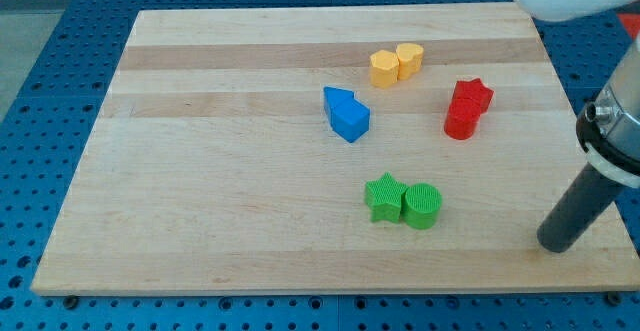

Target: Place your arm at the top right corner of the board

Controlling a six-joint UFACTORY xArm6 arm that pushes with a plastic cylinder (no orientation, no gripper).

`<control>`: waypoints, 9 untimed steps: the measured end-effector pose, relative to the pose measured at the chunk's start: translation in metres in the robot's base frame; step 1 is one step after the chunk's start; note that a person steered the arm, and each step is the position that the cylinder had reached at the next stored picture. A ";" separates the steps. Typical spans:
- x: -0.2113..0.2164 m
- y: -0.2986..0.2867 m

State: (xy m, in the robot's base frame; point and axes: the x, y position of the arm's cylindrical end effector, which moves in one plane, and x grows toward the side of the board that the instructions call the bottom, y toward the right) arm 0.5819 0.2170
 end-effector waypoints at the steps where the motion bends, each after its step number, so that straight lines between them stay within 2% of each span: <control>1: 0.000 -0.003; 9: 0.000 -0.031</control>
State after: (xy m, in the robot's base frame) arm 0.5819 0.1864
